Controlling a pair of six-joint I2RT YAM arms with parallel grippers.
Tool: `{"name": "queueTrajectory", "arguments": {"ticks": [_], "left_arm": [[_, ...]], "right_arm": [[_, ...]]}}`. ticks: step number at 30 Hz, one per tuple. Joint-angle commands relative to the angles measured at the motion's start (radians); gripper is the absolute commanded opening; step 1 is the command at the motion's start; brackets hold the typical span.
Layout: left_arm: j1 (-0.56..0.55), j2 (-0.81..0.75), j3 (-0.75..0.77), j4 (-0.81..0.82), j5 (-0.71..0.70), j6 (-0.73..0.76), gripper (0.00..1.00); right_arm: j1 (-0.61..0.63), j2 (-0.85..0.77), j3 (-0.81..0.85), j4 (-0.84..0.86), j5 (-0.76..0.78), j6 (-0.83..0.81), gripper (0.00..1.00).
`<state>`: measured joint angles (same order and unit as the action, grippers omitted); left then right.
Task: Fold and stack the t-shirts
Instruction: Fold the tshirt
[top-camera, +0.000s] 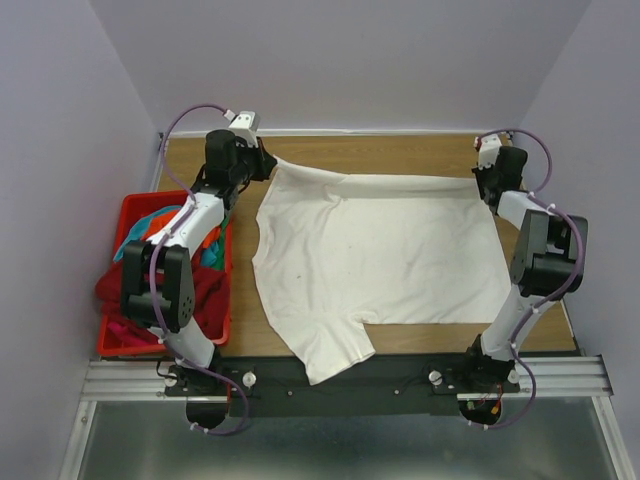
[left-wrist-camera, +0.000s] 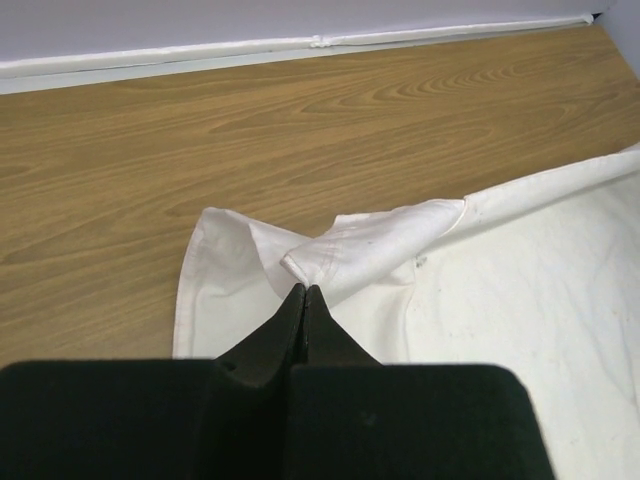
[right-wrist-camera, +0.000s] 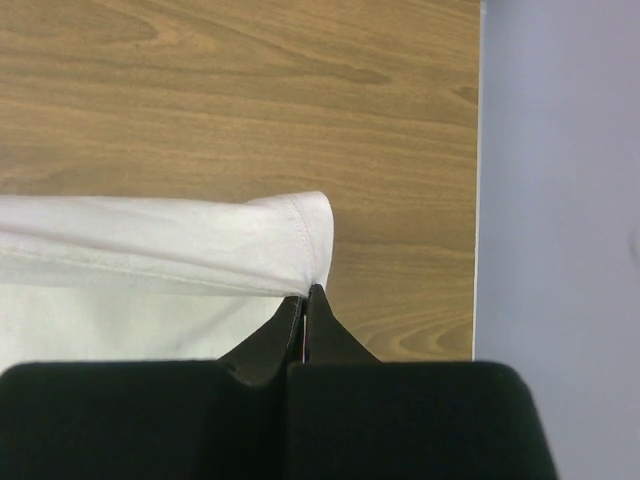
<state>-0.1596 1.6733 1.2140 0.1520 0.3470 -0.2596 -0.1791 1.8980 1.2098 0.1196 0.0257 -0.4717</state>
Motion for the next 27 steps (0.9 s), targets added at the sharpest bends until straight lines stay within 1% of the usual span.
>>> {"name": "queueTrajectory", "arguments": {"ticks": [1,14,19,27], "left_arm": [[-0.006,-0.067,-0.030,0.027,-0.046,-0.004,0.00],[-0.041,-0.147,-0.136,0.027,-0.111,-0.030,0.00],[-0.063,-0.178,-0.195,0.044,-0.128,-0.052,0.00],[-0.084,-0.222,-0.246,0.054,-0.177,-0.073,0.00]], "right_arm": [[-0.019,-0.050,-0.039,0.023,-0.018,-0.008,0.00],[-0.022,-0.099,-0.115,0.037,-0.020,-0.027,0.00],[-0.023,-0.103,-0.125,0.038,-0.020,-0.027,0.00],[-0.025,-0.112,-0.138,0.041,-0.021,-0.035,0.00]]}}
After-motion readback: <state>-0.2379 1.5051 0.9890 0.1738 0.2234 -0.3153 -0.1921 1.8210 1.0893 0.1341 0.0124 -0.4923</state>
